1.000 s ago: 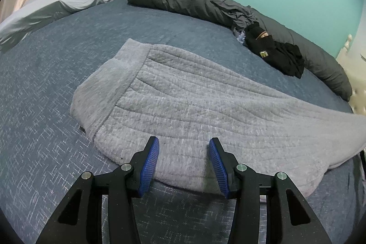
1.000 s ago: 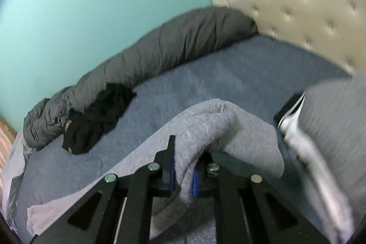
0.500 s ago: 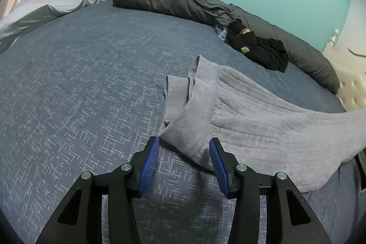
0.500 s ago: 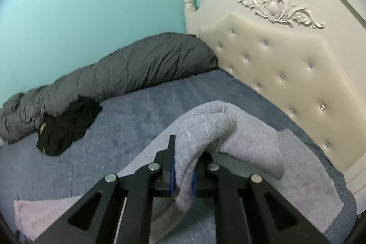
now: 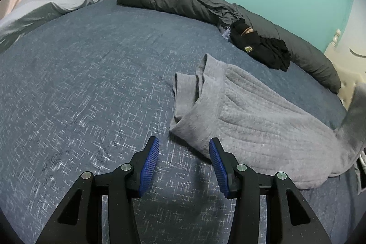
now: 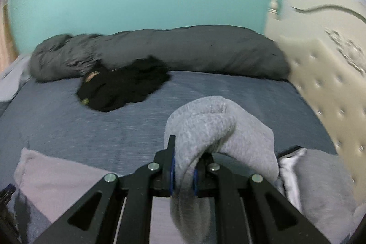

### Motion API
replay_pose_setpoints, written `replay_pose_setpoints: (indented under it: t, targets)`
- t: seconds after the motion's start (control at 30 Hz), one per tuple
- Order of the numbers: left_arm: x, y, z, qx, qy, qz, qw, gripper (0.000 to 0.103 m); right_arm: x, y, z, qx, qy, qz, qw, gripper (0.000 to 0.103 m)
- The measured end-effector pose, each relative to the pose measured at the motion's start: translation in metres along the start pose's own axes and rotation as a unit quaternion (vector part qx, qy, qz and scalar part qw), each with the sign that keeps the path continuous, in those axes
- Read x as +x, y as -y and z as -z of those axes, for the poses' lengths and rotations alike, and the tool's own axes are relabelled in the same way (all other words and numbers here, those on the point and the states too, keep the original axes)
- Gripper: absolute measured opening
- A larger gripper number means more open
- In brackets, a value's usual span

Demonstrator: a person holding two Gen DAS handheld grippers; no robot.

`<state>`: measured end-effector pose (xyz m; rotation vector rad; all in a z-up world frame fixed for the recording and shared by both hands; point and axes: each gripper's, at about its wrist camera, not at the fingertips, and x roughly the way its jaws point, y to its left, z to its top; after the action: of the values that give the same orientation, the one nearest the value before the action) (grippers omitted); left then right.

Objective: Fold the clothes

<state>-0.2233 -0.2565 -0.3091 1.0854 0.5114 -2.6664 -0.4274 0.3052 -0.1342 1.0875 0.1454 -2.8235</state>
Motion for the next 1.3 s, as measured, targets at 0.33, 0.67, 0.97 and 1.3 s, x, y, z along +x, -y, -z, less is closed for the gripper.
replay_pose_setpoints:
  t: [0.33, 0.67, 0.97, 1.3]
  targets:
    - [-0.014, -0.016, 0.000, -0.006, 0.011, -0.006, 0.9999, 0.050, 0.012, -0.180, 0.010, -0.095, -0.010, -0.090, 0.991, 0.011]
    - [-0.031, -0.040, -0.001, -0.032, 0.022, -0.007, 0.9992, 0.050, 0.038, -0.365, 0.068, -0.212, -0.062, -0.140, 0.965, 0.014]
    - [-0.038, -0.059, -0.002, -0.064, 0.026, -0.003, 0.9976, 0.050, 0.051, -0.459, 0.106, -0.252, -0.088, -0.209, 0.941, 0.058]
    - [-0.039, -0.055, -0.002, -0.066, 0.026, 0.004, 0.9975, 0.050, 0.048, -0.418, 0.081, -0.175, -0.079, -0.208, 0.959, 0.058]
